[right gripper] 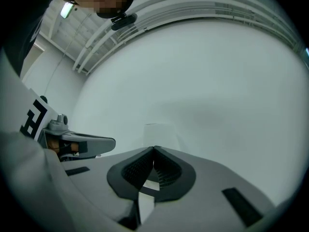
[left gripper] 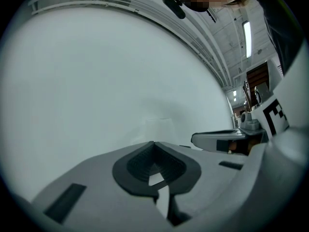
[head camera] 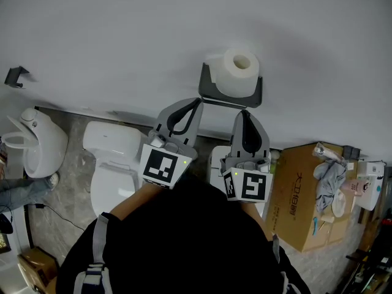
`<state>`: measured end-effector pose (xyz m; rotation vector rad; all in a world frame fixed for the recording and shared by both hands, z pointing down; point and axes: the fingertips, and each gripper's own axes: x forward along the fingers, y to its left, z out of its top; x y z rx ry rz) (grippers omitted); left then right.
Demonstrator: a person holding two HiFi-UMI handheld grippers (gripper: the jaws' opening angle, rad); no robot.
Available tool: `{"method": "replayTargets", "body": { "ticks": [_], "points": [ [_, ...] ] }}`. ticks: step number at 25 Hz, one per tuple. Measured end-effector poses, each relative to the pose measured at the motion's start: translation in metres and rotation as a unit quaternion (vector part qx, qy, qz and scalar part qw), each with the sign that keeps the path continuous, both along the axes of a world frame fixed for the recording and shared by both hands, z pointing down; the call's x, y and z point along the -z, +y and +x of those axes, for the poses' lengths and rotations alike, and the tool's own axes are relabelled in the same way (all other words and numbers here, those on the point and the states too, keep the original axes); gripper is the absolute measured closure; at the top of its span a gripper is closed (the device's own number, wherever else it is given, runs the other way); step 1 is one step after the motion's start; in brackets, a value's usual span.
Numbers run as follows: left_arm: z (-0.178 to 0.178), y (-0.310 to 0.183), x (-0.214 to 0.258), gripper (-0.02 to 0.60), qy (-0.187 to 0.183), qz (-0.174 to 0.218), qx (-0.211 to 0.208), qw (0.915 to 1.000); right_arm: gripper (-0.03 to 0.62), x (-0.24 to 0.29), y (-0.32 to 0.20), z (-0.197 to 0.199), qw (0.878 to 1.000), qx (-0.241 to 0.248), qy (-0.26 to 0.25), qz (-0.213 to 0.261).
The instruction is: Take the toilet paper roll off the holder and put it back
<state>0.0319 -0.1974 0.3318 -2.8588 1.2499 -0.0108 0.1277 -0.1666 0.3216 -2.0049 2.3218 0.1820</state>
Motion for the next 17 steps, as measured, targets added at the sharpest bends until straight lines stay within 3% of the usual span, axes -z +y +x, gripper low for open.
{"method": "replayTargets", "body": {
  "ticks": [17],
  "points": [
    [0.0029, 0.0021, -0.0034, 0.575, 0.011, -0.005, -0.008, 0.9999, 0.571, 0.0001, 0.0021, -0.0042, 1.000, 0.002, 0.011, 0.005]
  ]
}}
